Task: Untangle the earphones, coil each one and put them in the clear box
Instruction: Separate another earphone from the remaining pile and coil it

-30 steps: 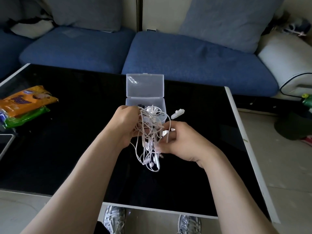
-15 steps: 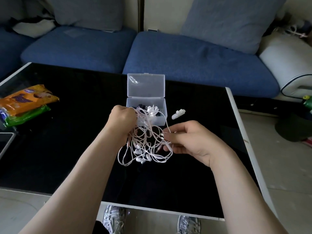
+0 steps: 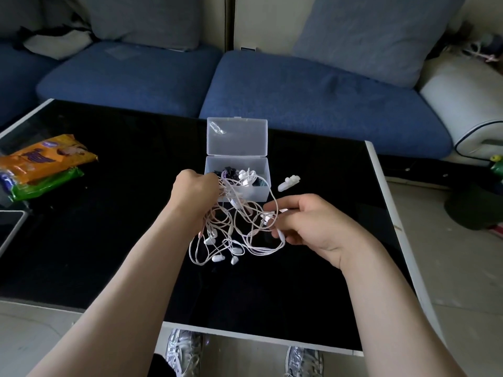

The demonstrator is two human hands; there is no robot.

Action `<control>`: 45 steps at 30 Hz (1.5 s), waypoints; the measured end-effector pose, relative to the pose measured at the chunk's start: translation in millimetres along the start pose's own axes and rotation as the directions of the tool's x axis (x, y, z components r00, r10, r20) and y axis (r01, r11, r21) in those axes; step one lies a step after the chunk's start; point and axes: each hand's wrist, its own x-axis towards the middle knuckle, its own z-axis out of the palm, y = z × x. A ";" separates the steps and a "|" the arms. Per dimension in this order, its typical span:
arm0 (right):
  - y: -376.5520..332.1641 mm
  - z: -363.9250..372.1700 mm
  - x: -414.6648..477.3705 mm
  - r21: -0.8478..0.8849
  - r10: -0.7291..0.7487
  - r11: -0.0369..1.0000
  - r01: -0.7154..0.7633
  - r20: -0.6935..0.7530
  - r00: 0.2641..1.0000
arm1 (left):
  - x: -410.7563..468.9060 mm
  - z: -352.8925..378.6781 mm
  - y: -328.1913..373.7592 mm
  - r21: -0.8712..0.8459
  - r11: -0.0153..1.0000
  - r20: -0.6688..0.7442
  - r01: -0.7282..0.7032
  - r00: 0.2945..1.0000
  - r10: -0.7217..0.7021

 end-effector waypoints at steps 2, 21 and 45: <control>0.0 0.0 2.0 0.015 0.033 0.999 -0.032 -0.034 0.999 | -0.1 -1.1 0.0 0.007 1.000 -0.004 0.002 1.000 -0.002; -5.1 2.3 -9.8 0.065 0.054 0.996 -0.056 0.025 0.998 | -13.9 -5.0 4.1 0.201 0.977 0.059 -0.076 0.996 0.065; -18.6 5.7 -7.4 0.390 0.115 0.917 -0.082 -0.063 0.991 | -26.4 -6.7 4.4 0.263 0.660 0.635 -0.704 0.641 0.431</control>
